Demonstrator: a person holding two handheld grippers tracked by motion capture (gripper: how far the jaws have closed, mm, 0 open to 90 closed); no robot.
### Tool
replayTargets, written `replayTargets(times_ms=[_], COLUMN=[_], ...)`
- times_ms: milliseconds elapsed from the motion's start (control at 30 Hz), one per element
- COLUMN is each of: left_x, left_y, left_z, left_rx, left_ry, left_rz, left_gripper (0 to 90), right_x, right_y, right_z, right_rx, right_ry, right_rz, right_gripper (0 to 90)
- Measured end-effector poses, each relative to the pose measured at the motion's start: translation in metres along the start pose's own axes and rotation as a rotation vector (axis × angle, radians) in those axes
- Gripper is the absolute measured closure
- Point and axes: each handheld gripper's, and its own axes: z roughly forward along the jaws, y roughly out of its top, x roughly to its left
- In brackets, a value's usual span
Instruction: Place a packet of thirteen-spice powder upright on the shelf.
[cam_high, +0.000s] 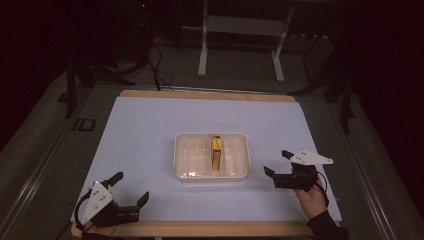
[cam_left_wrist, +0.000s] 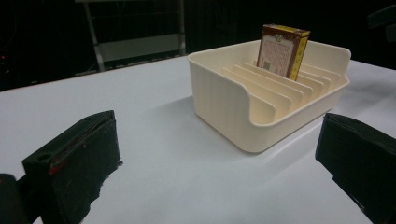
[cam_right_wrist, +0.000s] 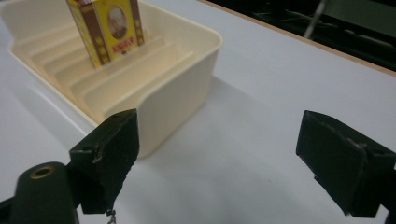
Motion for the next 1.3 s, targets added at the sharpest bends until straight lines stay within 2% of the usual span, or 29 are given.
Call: replayTargets(times_ms=[100,233,467,667,967,1300], left_x=[0.000,-0.001,-0.001,-0.001,-0.001,-0.001], left_y=[0.000,0.000,0.000,0.001,0.001,0.002], left_z=[0.000,0.000,0.000,0.000,0.000,0.000], left_rx=[0.000,0.001,0.000,-0.001,-0.004,-0.005], left_ry=[-0.002,0.000,-0.002,-0.004,-0.003,-0.007], left_rz=[0.001,0.000,0.000,0.000,0.002,0.003], left_gripper=[0.0,0.0,0.0,0.0,0.0,0.0], right_x=[0.000,-0.003,-0.006,-0.006,-0.007,-0.007], right_y=[-0.005,-0.009,-0.011,-0.011,-0.014,-0.014], right_z=[-0.002,-0.007,-0.010,-0.010,-0.006,-0.005], right_rx=[0.010,0.004,-0.006,-0.009,0.016,0.021], right_ry=[-0.016,-0.006,-0.047,-0.042,-0.017,-0.004], right_rz=[-0.018,0.006,0.006,0.008,0.042,0.042], right_gripper=[13.5,13.5,13.5,13.5,13.5,13.4])
